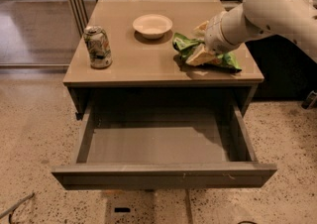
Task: Place green rice chip bag into top drawer
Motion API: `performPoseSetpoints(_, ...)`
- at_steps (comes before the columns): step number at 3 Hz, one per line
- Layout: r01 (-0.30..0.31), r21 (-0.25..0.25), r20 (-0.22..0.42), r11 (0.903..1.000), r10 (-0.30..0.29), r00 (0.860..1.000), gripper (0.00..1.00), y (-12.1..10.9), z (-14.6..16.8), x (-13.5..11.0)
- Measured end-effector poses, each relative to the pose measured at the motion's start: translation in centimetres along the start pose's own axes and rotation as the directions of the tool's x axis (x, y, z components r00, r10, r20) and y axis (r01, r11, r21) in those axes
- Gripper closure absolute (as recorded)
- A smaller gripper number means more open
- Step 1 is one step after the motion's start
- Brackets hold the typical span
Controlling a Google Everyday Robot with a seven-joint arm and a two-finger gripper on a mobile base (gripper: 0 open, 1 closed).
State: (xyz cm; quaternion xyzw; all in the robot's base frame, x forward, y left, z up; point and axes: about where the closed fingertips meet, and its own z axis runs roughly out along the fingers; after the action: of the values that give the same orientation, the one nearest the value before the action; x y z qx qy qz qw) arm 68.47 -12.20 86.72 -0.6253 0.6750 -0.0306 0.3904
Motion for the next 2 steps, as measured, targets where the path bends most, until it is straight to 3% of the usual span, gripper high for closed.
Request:
performPoseSetpoints(1,0.0,0.0,0.0,1.0,0.0,1.0,0.66,0.0,0.01,0.0)
performPoseSetpoints(2,0.003,-0.001,0.007,1.0,-0.003,1.0,0.97,0.15,-0.28,-0.3)
